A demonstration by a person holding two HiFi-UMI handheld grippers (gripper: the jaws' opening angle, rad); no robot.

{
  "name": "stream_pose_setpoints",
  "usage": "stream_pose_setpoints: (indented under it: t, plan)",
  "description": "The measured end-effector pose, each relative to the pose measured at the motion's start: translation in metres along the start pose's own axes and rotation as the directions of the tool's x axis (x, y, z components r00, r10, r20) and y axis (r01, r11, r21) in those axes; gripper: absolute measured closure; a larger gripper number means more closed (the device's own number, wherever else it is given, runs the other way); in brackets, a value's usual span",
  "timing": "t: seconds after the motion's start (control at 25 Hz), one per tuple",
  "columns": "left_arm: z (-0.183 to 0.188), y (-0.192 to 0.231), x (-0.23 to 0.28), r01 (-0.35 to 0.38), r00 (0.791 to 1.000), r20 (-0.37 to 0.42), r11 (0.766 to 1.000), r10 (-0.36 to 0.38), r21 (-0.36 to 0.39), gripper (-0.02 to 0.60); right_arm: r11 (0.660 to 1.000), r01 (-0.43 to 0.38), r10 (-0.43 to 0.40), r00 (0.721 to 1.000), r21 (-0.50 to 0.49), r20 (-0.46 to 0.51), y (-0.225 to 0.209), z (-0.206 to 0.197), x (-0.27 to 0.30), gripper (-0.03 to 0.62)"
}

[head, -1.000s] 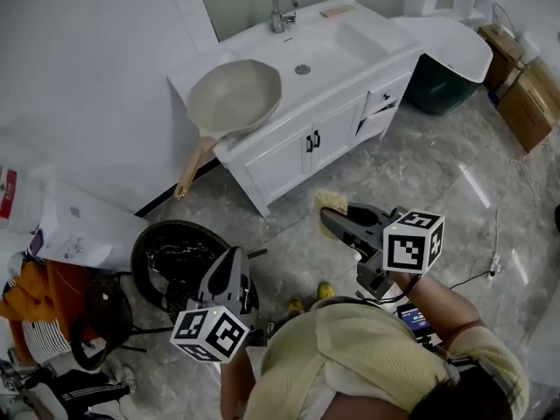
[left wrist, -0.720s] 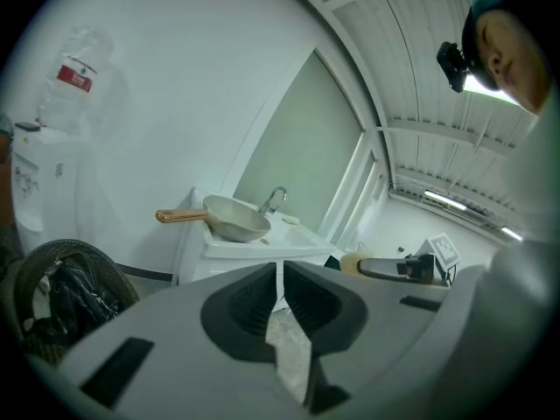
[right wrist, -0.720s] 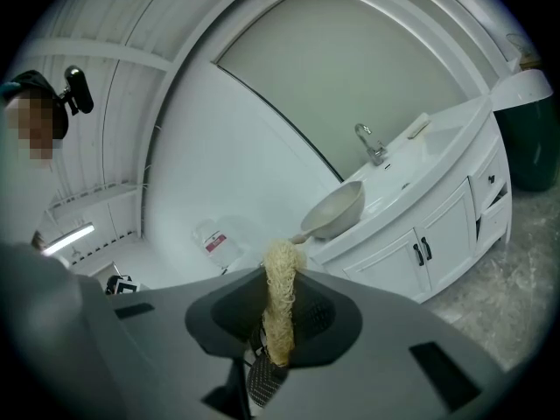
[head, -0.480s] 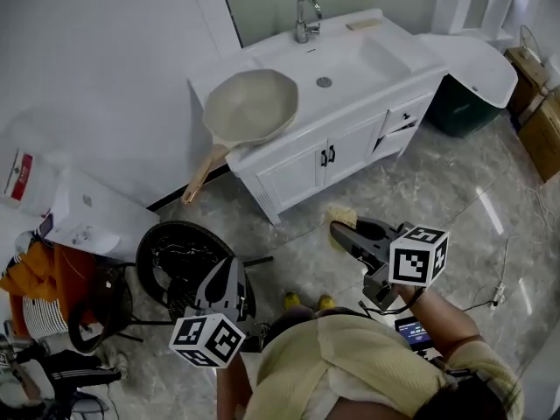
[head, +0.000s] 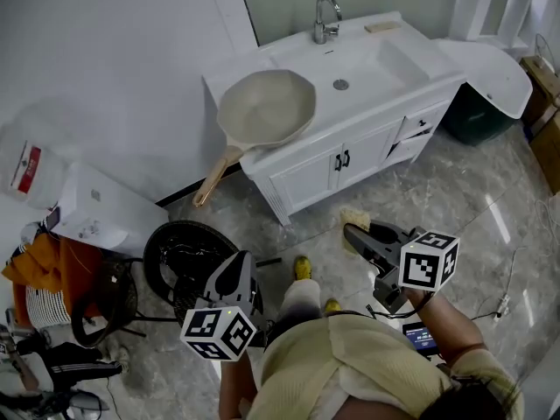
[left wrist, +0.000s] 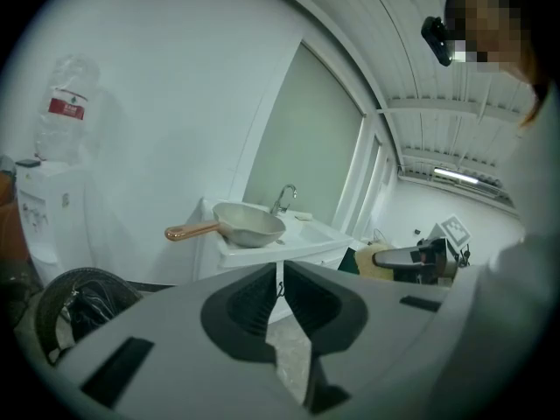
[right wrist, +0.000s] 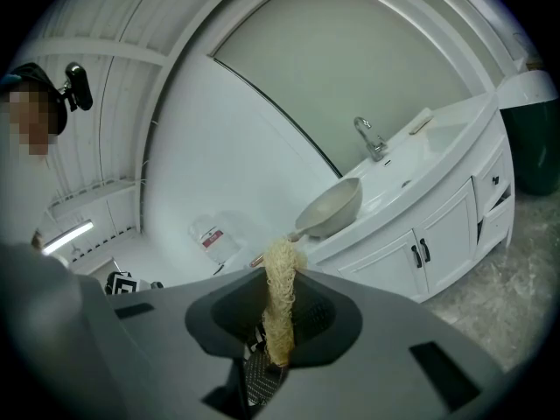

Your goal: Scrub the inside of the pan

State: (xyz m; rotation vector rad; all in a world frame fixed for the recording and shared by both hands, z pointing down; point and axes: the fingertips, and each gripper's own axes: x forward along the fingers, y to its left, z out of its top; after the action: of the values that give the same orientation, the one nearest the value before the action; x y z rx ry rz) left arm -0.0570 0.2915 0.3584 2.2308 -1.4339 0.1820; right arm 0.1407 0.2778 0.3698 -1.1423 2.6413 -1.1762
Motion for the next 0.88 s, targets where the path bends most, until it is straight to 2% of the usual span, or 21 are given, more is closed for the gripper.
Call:
stream_pose_setpoints:
  t: [0.28,0.48,0.88]
  plan:
    - [0.031,0.015,0.036,0.02,0.999,0.034,1.0,-0.02,0.023,0.506,0.999,0.039,-0.039,0.999,-0.021,0.001,-0.021,0.023,0.021,0.52]
    - [0.046,0.032,0.065,-0.005,1.0,-0.014,0.995,0.007,0.1,0.506,0.998,0.05,-0.051,0.999,-0.04,-0.015,-0.029,0.043,0.051,0.52]
    - [0.084,0.061,0.108,0.008,0.999,-0.039,0.991,-0.003,0.13,0.508,0.997,0.048,-0.05,0.998,-0.065,-0.036,-0.039,0.083,0.115,0.52]
